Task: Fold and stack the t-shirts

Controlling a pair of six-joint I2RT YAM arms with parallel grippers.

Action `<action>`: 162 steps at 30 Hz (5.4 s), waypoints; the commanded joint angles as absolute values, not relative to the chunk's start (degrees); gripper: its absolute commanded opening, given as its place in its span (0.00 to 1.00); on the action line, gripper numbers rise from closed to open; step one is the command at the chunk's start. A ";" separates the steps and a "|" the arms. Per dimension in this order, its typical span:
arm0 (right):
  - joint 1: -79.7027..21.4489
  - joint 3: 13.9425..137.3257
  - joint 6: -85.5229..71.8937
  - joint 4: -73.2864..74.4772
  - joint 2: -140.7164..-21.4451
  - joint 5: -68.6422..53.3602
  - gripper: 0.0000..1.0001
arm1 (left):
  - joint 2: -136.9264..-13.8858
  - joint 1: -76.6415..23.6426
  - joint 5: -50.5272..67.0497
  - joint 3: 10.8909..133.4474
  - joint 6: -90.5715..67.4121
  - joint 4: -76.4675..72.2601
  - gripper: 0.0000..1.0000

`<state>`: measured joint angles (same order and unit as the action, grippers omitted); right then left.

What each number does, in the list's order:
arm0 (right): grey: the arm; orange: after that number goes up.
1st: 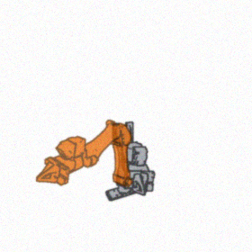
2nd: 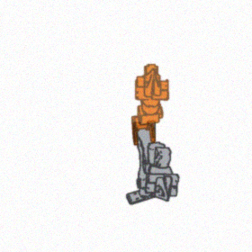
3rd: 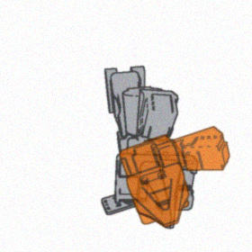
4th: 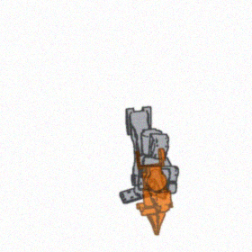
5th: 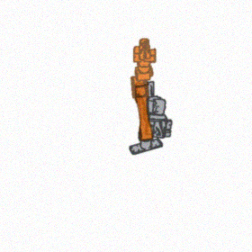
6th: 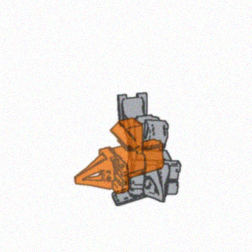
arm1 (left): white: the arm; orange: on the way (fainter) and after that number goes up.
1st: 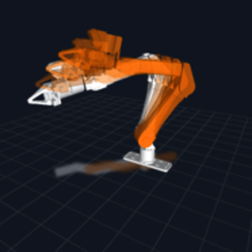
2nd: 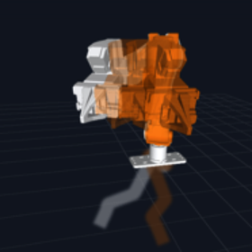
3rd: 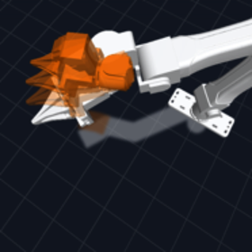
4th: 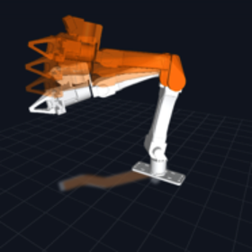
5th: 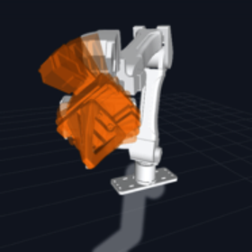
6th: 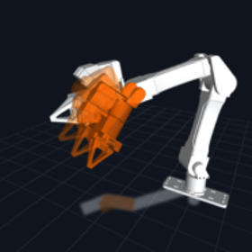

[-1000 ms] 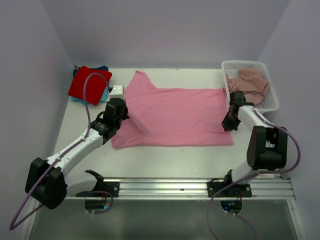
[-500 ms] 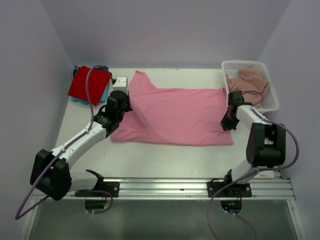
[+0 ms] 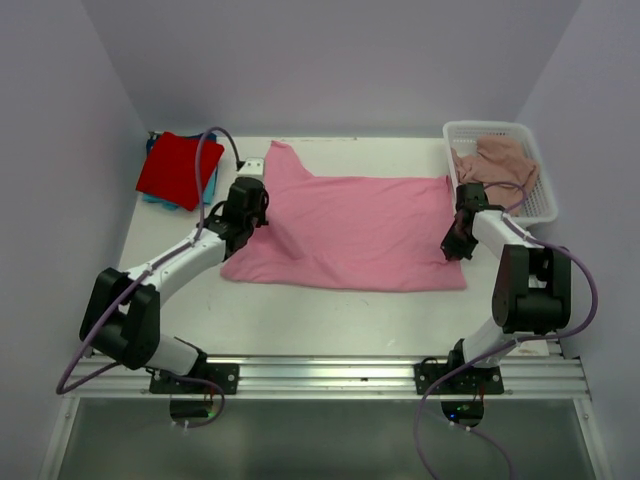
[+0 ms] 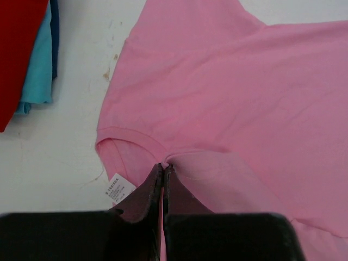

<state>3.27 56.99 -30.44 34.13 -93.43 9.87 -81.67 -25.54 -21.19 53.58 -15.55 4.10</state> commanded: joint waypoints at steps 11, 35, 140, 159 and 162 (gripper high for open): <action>2.81 56.34 -30.85 31.82 -93.16 10.46 0.00 | -89.64 -23.82 -18.99 55.90 -18.11 6.85 0.00; 2.90 55.99 -30.50 31.20 -94.13 10.46 0.00 | -52.04 -23.91 -3.79 50.89 -31.63 37.69 0.00; 2.81 55.02 -29.97 30.68 -93.51 10.55 0.00 | -71.58 -20.30 -19.62 50.10 -28.74 21.71 1.00; 2.55 53.97 -29.88 30.15 -89.21 11.77 0.00 | -66.27 -23.29 -0.61 30.33 -31.11 12.75 1.00; 2.55 53.96 -29.88 30.67 -88.86 12.65 0.00 | -68.11 -23.38 -1.58 29.18 -30.85 11.87 1.00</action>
<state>2.90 54.04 -29.95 30.79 -91.33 10.00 -67.11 -23.03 -1.89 29.95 -30.44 16.99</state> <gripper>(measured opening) 0.010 0.997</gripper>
